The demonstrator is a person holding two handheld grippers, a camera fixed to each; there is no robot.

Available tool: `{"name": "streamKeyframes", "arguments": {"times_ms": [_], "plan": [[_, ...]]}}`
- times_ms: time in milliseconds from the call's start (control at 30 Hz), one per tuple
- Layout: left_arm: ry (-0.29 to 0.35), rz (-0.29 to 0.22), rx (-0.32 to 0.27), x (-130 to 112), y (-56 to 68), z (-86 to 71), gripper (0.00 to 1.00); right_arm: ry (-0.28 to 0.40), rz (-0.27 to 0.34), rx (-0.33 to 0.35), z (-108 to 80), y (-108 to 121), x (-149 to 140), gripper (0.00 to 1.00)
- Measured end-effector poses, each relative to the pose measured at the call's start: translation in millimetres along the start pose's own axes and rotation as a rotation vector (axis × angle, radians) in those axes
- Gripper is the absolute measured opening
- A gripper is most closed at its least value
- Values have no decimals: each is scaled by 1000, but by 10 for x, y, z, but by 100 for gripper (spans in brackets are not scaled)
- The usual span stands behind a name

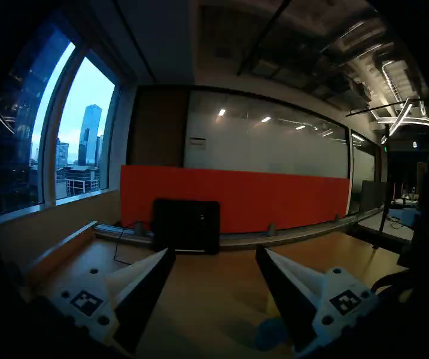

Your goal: Pour water

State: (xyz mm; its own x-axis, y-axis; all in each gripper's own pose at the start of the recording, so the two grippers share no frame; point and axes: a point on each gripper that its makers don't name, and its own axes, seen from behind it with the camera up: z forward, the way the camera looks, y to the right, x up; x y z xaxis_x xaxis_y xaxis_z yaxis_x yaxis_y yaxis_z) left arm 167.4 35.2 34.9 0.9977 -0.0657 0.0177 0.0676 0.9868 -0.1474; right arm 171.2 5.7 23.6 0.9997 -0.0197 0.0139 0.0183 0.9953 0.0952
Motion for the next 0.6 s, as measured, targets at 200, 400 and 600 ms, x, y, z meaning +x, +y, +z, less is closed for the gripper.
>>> {"name": "streamKeyframes", "arguments": {"times_ms": [200,400,600], "plan": [[19,16,-25,417,88,45,100,-13,0,10,40,8,306,99],[22,16,-65,698,214,88,100,-19,-1,22,58,-2,517,99],[12,24,-103,767,317,121,100,-14,-2,53,45,-42,581,99]]}}
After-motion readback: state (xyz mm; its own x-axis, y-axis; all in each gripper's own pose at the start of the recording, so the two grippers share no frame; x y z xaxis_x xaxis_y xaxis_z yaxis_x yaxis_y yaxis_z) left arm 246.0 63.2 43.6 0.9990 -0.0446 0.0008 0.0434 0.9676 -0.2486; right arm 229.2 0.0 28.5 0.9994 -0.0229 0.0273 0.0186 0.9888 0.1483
